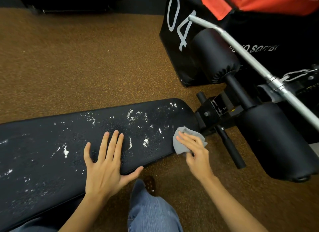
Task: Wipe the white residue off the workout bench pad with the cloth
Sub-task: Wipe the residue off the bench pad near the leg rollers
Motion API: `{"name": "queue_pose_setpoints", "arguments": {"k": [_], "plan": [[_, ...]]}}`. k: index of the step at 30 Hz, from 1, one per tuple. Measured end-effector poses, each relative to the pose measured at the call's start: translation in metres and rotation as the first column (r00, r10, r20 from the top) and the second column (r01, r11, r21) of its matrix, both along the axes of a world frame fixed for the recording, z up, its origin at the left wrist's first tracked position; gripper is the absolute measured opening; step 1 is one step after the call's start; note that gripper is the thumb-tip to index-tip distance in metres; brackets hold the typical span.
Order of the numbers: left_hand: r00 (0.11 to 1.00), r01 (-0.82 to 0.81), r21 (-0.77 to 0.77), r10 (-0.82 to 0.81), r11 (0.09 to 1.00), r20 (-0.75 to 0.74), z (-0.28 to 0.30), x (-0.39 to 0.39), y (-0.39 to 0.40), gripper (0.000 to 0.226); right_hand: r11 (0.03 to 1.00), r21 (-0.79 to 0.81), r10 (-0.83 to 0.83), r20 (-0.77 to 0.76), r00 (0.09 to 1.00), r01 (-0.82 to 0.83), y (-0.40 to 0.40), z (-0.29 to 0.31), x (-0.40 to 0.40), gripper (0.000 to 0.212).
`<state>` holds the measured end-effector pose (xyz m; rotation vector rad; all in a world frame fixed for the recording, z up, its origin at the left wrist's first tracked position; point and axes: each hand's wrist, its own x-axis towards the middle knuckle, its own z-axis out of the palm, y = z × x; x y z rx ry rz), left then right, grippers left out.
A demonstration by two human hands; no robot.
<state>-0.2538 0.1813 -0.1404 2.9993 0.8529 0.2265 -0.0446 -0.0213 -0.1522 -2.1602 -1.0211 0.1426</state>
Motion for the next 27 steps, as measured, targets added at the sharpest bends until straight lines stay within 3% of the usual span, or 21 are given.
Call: {"name": "queue_pose_setpoints", "arguments": {"k": [2,10,15,17,24,27], "plan": [[1.000,-0.003,0.002,0.003,1.000,-0.002,0.000,0.000,0.000,0.111,1.000,-0.023,0.005,0.023,1.000,-0.004,0.001,0.006,0.020,0.069],[0.999,-0.011,-0.007,0.011,1.000,-0.038,0.001,0.001,-0.001,0.112,0.958,0.008,-0.285,0.073,0.956,0.286,0.056,0.013,0.068,0.046],[0.999,-0.012,-0.014,0.012,1.000,-0.035,0.003,0.000,-0.001,0.111,0.998,-0.057,0.004,0.007,1.000,-0.003,0.037,0.005,-0.010,0.049],[0.999,-0.017,-0.016,0.016,1.000,-0.029,0.002,0.000,-0.001,0.111,0.997,-0.062,0.047,0.005,0.999,-0.047,0.024,0.007,-0.015,0.053],[1.000,-0.012,-0.004,0.011,1.000,-0.021,0.002,0.001,-0.002,0.110,0.964,-0.023,-0.260,0.114,0.959,0.264,0.046,0.011,0.048,0.032],[1.000,-0.014,-0.004,0.014,1.000,-0.023,0.002,0.002,-0.002,0.110,0.978,-0.062,-0.192,0.099,0.976,0.199,0.050,0.010,0.015,0.031]]}}
